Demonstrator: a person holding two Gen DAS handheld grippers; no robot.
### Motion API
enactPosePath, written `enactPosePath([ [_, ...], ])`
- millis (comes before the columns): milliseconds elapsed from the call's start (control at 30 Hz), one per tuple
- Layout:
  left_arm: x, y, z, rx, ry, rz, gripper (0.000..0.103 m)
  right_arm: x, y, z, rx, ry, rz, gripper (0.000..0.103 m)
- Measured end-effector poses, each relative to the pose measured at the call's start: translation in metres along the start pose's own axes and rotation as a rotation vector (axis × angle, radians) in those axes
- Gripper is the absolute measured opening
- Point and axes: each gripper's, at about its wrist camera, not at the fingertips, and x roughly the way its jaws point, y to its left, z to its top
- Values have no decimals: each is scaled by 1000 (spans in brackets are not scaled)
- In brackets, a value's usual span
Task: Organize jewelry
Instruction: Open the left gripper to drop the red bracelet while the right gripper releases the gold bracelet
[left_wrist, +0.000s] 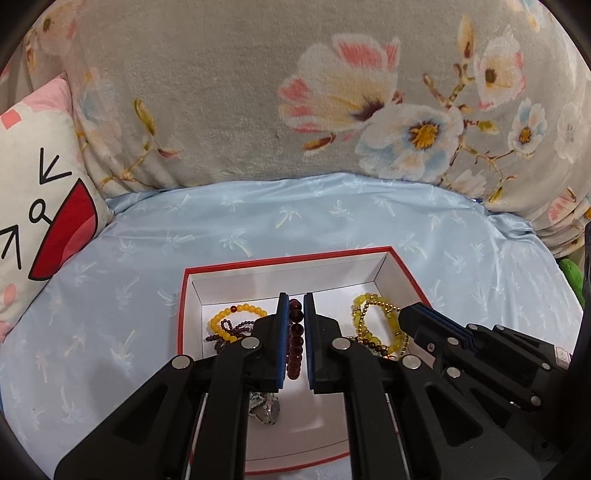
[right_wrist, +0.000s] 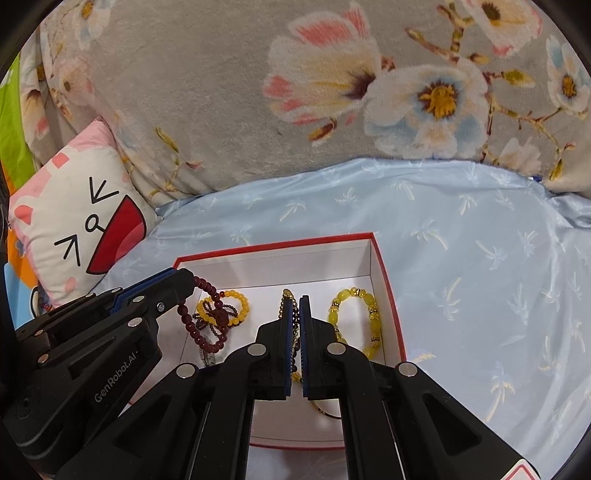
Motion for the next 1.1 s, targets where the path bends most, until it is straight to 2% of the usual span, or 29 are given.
enactPosePath([
  [233,15,3,-7,-6,22,19,8,15,-3,-4,10,29,0,4],
  [267,15,4,-7,-7,18,27,8,15,-3,-4,9,25,-3,7],
  [300,16,4,-8,-6,19,34,11,14,-3,-5,5,21,-8,11],
  [367,17,3,-8,-9,21,47,22,13,-2,-6,0,18,-18,13],
  [400,16,3,-9,-10,19,52,33,12,-2,-7,-2,18,-19,15],
  [433,15,3,-10,-12,14,59,38,11,-1,-8,-4,17,-20,16],
  [600,12,3,-12,-10,10,64,38,5,-1,-12,-9,14,-27,20],
  [1100,-22,-9,-19,0,-14,49,38,-36,2,-22,-8,-13,-30,20],
])
